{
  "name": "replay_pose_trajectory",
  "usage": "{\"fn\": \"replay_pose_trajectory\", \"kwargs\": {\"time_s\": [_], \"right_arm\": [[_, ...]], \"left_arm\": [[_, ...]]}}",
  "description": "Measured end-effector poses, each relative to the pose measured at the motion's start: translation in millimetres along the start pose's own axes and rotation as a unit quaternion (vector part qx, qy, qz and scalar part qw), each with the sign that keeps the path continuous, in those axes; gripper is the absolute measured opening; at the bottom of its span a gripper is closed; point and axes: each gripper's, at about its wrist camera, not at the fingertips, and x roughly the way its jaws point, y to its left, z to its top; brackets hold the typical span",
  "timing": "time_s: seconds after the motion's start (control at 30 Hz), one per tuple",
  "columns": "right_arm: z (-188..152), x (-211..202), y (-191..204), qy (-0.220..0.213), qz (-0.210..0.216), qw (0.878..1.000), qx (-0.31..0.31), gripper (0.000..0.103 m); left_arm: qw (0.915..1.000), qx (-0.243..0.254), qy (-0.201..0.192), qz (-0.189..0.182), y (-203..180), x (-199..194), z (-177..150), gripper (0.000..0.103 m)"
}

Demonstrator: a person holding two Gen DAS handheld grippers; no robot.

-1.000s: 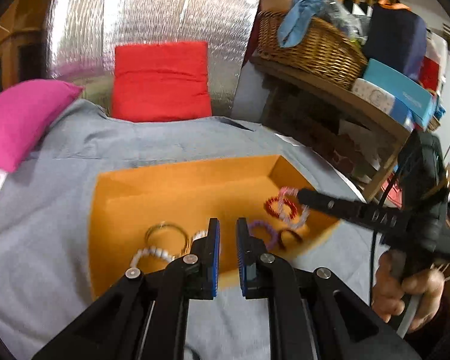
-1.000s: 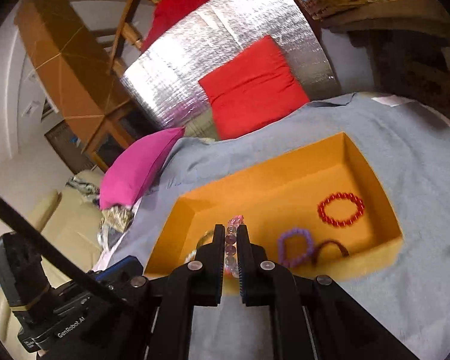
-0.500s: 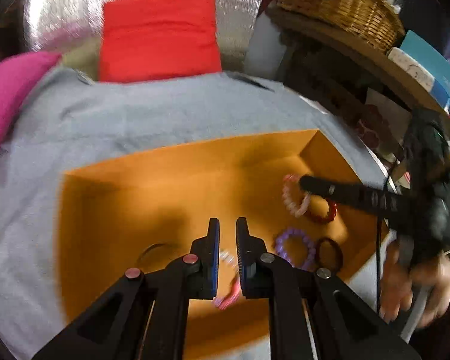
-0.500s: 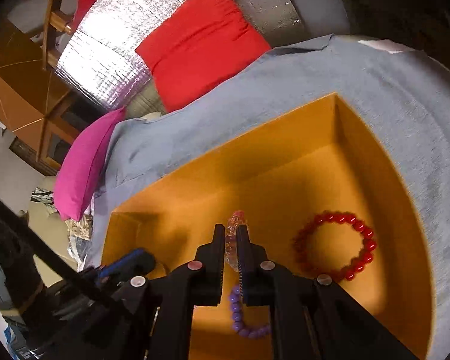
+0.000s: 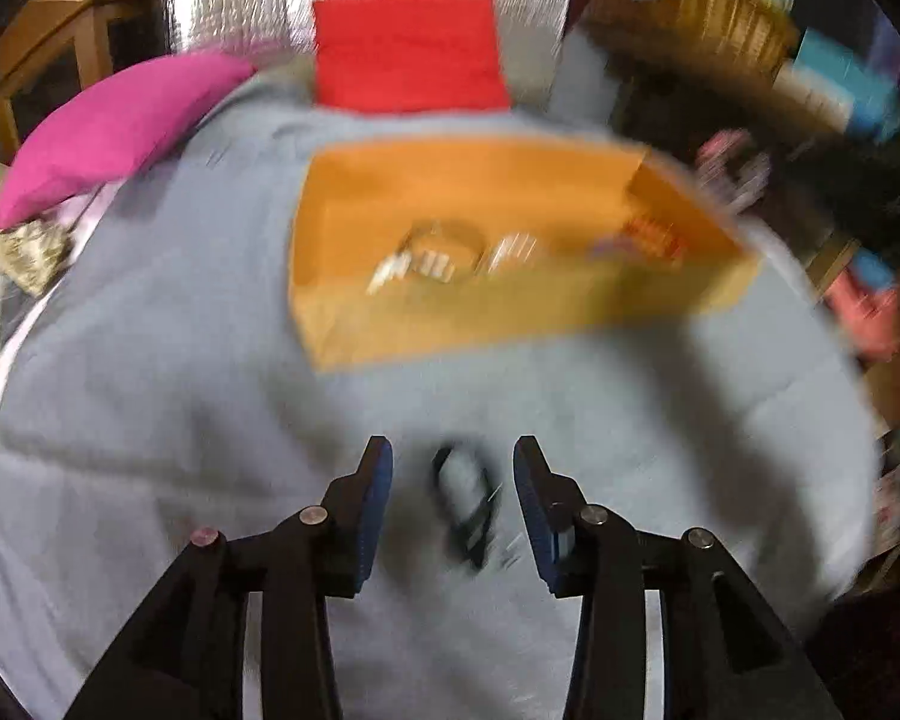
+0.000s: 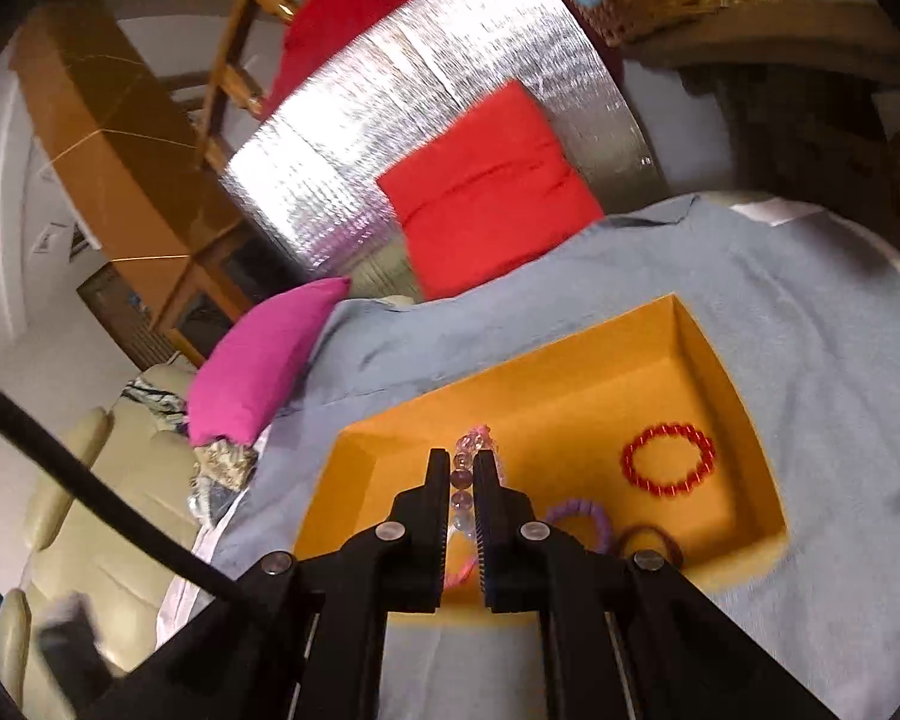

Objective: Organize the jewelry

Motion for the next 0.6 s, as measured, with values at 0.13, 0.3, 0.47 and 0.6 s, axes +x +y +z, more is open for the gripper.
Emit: {"fn": "replay_pose_trajectory", "kwargs": {"time_s": [0.13, 0.3, 0.47, 0.6], "right_arm": [[-27, -25, 2, -0.001, 0.001, 1.0, 0.004, 0.009], [-54, -22, -7, 0.028, -0.016, 0.999, 0.002, 0.009], [-61, -1, -9, 0.052, -0.022, 0.998, -0.009, 0.009], [-60, 1, -3, 0.049, -0.016, 0.998, -0.024, 0.009]], "left_arm": [[0.9998, -0.007, 0.014, 0.009, 4, 19, -12, 0.043], [0.9993, -0.002, 0.008, -0.037, -2, 29, -13, 0.036], [0.9984, 0.031, 0.011, -0.045, -18, 36, -13, 0.01], [0.9982, 0.027, -0.008, -0.053, -15, 25, -9, 0.005]]}}
